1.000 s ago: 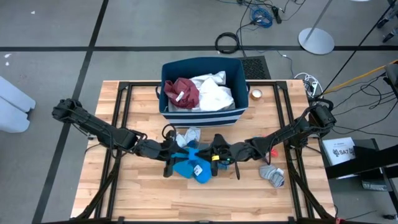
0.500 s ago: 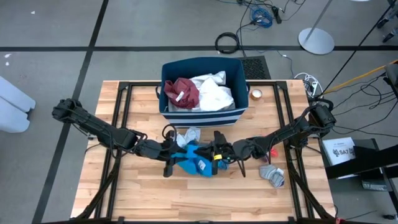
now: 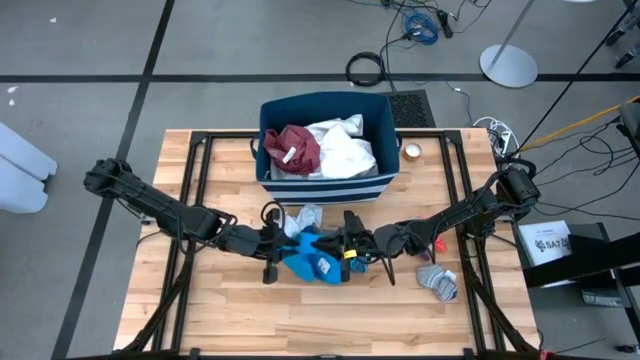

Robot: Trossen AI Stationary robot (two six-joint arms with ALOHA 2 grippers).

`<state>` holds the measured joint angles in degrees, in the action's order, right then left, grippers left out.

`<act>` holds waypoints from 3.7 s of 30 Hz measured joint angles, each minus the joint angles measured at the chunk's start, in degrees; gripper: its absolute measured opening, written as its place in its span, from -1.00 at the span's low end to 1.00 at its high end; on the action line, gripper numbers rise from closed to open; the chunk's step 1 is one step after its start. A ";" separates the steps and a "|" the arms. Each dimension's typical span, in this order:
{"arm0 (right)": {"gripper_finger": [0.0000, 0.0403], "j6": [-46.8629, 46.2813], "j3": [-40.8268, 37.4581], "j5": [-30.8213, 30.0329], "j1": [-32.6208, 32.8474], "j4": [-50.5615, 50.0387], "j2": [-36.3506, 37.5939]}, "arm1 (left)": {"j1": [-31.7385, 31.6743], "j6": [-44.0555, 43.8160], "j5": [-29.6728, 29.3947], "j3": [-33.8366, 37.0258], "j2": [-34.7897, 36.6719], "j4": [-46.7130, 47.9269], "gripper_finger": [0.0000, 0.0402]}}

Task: Sort clothes
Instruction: Put the blue shorts into the blue bin

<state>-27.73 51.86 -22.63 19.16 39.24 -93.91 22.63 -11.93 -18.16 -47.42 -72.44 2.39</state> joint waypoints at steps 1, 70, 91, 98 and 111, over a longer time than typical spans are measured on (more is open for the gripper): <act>-1.00 0.00 0.00 0.00 0.00 -0.06 0.00 | 0.00 0.85 -0.02 0.00 0.00 0.00 -0.82; -0.10 -40.77 0.00 -7.12 12.15 -25.21 -11.69 | -0.11 0.27 -2.09 0.04 -0.02 1.39 -0.93; -0.96 -30.45 0.00 -13.14 11.17 -23.91 -11.69 | -0.11 0.27 -1.83 0.04 -0.02 1.70 -0.93; -0.99 -19.03 0.00 -10.46 11.23 -8.24 -11.65 | -0.12 0.22 -1.16 0.04 -0.02 1.68 -0.93; -1.00 -4.81 0.02 -11.73 6.74 5.59 -11.63 | -0.71 -6.36 3.72 0.04 -0.02 -1.14 -0.93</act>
<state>-32.54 51.88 -34.36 25.90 44.83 -105.54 21.92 -18.29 -14.45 -47.37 -72.47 1.25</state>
